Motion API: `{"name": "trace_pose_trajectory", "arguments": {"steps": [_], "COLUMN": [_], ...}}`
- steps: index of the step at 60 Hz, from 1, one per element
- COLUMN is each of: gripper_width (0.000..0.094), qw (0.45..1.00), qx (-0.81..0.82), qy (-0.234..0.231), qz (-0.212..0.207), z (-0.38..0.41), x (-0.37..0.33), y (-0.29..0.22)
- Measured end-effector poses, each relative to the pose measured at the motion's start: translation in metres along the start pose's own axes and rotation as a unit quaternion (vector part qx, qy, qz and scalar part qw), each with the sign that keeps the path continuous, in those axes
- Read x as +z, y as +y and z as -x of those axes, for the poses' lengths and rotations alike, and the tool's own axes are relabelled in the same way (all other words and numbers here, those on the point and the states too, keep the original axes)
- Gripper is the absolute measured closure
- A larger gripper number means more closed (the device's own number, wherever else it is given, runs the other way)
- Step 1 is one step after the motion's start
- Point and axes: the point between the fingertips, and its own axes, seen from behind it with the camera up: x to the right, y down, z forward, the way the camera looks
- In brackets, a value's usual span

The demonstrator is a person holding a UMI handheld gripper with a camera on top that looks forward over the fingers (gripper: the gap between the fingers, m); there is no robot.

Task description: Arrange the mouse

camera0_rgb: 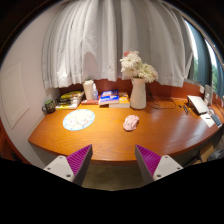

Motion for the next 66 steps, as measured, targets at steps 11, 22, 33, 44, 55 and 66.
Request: {"name": "trace_pose_trajectory", "arguments": {"steps": [11, 22, 33, 44, 55, 66], "gripper_width": [0.0096, 0.0091, 0.0077, 0.0074, 0.0113, 0.0299], "qw": [0.998, 0.997, 0.995, 0.991, 0.989, 0.989], "qx": [0.010, 0.002, 0.000, 0.004, 0.015, 0.015], "qy": [0.029, 0.049, 0.065, 0.087, 0.096, 0.092], "qz": [0.052, 0.068, 0.073, 0.098, 0.108, 0.112], "z": [-0.048, -0.069, -0.080, -0.090, -0.092, -0.087], "x": [0.052, 0.120, 0.196, 0.260, 0.299, 0.324], "y": [0.050, 0.040, 0.008, -0.011, -0.030, -0.045]}}
